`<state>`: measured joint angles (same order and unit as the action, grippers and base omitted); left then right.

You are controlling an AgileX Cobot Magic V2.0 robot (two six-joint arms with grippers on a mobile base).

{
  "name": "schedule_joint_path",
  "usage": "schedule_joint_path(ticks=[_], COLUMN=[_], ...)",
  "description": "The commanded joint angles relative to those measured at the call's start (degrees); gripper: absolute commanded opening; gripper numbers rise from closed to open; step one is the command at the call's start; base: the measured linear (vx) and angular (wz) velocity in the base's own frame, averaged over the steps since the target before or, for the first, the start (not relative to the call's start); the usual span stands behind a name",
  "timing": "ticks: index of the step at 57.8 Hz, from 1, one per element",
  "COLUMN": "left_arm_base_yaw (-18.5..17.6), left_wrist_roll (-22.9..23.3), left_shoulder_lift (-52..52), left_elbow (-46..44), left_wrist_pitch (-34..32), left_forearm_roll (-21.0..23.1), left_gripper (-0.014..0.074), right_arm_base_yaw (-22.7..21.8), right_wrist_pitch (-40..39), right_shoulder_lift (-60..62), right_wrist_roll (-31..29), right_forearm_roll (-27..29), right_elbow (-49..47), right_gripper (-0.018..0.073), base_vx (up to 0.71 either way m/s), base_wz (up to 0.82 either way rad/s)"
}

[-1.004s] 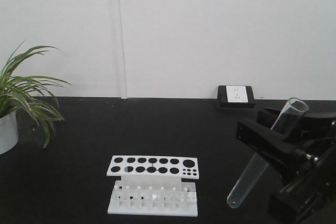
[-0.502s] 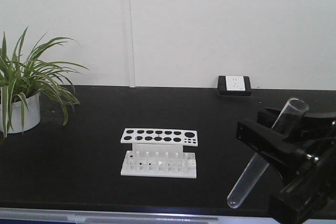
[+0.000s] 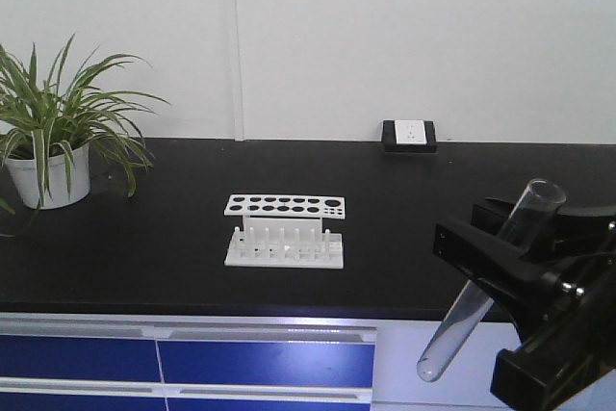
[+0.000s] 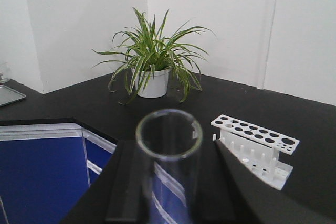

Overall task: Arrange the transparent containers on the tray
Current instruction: 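Drive the base away from the rack holding both tubes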

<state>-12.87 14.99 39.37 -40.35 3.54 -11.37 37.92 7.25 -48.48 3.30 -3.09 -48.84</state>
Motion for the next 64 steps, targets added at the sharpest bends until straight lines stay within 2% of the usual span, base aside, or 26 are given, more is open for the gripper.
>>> schedule_joint_path(ticks=[1, 64], left_arm_base_yaw=[-0.31, -0.31], left_wrist_roll=[0.25, 0.25], left_shoulder_lift=[0.06, 0.06], left_elbow=[-1.99, -1.99], left_wrist_pitch=[-4.63, -4.63], left_forearm_roll=[0.35, 0.35], left_gripper=[0.0132, 0.0132], right_arm_base_yaw=[-0.18, -0.18], right_wrist_pitch=[-5.01, -5.01], right_shoulder_lift=[0.32, 0.32], right_wrist_roll=[-0.55, -0.55], right_forearm_roll=[-0.19, -0.16], right_elbow=[-1.72, -1.72], right_gripper=[0.0146, 0.0146], base_vx=[-0.34, -0.32], base_wz=[-0.03, 0.05])
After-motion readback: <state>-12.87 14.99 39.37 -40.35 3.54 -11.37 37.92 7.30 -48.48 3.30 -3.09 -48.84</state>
